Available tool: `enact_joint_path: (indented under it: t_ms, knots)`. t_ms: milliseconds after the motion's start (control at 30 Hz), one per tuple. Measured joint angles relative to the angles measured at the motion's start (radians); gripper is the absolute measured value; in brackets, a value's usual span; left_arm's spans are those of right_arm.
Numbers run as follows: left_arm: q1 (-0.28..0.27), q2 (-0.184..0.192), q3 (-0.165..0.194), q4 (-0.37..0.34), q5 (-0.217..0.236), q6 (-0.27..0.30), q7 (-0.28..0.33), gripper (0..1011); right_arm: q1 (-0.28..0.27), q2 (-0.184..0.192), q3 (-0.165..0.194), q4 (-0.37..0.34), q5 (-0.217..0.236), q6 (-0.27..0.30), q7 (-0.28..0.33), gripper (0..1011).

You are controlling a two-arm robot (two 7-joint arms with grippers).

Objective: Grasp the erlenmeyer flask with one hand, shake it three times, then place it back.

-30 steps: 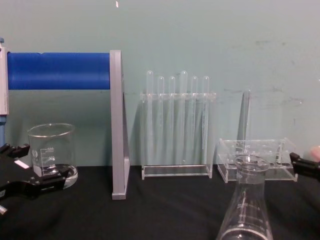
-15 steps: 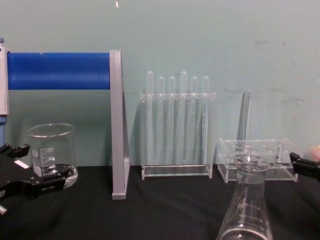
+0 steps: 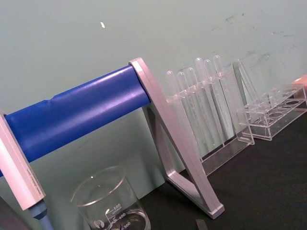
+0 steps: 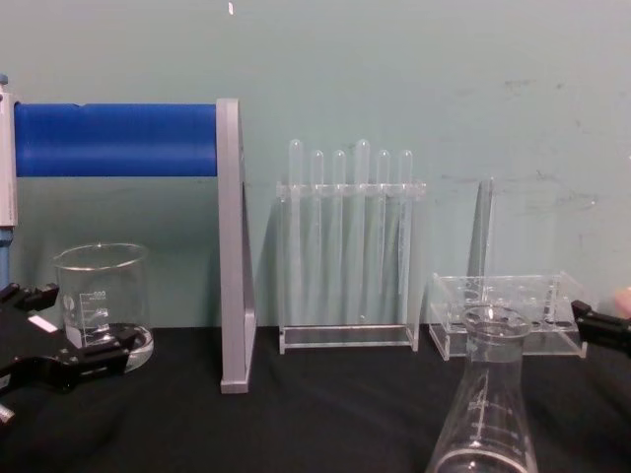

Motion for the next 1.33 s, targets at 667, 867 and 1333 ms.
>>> enact_joint_path:
  t_ms: [667, 867, 1333]
  knots:
    - [0.000, 0.000, 0.000, 0.000, 0.000, 0.000, 0.000, 1001, 0.000, 0.000, 0.000, 0.000, 0.001, 0.000, 0.000, 1003]
    - [0.000, 0.000, 0.000, 0.000, 0.000, 0.000, 0.000, 1001, 0.000, 0.000, 0.000, 0.000, 0.001, 0.000, 0.000, 1003]
    - [0.000, 0.000, 0.000, 0.000, 0.000, 0.000, 0.000, 1001, 0.000, 0.000, 0.000, 0.000, 0.001, 0.000, 0.000, 1003]
